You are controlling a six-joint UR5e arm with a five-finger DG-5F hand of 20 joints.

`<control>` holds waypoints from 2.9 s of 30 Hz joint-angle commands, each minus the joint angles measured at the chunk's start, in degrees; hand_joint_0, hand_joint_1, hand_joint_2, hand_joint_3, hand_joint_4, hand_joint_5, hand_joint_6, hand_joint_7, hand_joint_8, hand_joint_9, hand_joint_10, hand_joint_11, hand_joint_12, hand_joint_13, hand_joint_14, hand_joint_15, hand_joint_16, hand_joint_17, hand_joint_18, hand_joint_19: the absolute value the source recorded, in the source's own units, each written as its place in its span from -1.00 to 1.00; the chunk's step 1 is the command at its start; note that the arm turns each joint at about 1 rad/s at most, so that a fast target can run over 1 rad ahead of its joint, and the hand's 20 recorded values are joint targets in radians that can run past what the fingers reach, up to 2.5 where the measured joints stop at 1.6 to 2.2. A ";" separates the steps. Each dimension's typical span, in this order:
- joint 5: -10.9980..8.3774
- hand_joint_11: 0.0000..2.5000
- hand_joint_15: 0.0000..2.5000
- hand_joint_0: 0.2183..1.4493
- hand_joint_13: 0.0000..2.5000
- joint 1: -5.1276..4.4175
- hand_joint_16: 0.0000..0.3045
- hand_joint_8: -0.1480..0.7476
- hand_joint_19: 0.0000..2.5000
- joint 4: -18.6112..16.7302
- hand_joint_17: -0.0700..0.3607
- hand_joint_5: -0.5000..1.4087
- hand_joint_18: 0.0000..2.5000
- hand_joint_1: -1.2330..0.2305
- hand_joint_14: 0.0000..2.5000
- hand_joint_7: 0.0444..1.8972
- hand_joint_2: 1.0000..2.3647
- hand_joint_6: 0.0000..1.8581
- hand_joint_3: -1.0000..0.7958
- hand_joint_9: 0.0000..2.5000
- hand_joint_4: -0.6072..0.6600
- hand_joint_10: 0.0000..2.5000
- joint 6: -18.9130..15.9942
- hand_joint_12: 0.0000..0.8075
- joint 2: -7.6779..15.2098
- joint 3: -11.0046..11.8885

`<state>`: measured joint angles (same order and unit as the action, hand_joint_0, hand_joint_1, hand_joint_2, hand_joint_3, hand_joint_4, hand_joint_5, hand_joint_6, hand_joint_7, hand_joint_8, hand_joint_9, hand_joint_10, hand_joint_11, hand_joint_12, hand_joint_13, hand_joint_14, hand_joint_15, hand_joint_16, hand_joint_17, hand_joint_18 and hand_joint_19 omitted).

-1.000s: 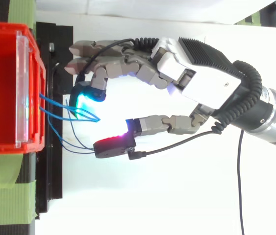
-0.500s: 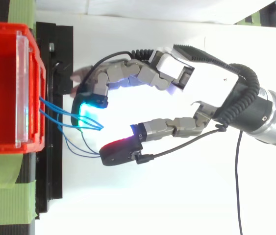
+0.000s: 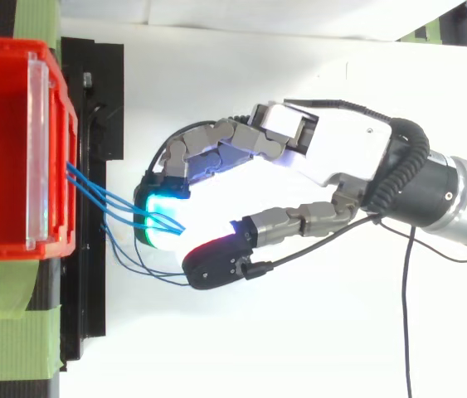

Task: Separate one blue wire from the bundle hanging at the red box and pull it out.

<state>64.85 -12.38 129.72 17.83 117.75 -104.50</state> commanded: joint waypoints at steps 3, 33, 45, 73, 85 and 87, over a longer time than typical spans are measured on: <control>0.72 -0.74 -0.78 -0.29 -0.33 -0.01 -0.77 0.13 -0.83 0.27 -0.30 -0.66 -0.71 -0.33 -0.99 0.17 -0.96 -0.19 -0.04 -0.44 0.27 -0.99 -1.31 -0.11 0.02 0.00; 4.32 -0.86 -0.99 -0.29 -0.82 -0.01 -0.67 0.24 -0.86 6.25 -0.15 -0.67 -0.89 -0.30 -1.00 0.15 -0.97 -0.17 -0.07 -0.47 0.26 -1.00 -34.88 -0.03 0.02 0.00; 4.32 -0.40 -0.94 -0.29 -0.81 -0.01 -0.68 0.19 -0.85 7.57 -0.16 -0.68 -0.90 -0.28 -1.00 0.13 -0.97 -0.17 -0.07 -0.23 0.26 -0.99 -37.26 -0.05 0.02 0.00; 1.16 -0.25 -0.47 -0.26 -0.28 0.69 -0.71 0.22 -0.80 8.18 -0.21 -0.68 -0.76 -0.28 -0.98 0.15 -0.96 -0.17 -0.10 -0.12 0.27 -0.98 -37.08 -0.02 -0.60 0.18; 0.28 -0.32 -0.15 -0.26 -0.10 0.78 -0.70 0.20 -0.76 10.47 -0.20 -0.68 -0.74 -0.27 -0.98 0.16 -0.96 -0.17 -0.10 -0.18 0.27 -0.98 -34.18 -0.06 -1.04 0.18; 0.37 -0.31 -0.13 -0.26 -0.10 0.78 -0.70 0.20 -0.76 10.91 -0.20 -0.68 -0.74 -0.27 -0.98 0.16 -0.96 -0.17 -0.10 -0.18 0.27 -0.98 -33.65 -0.06 -1.04 0.26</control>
<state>65.21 -11.60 140.03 -16.60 116.78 -104.25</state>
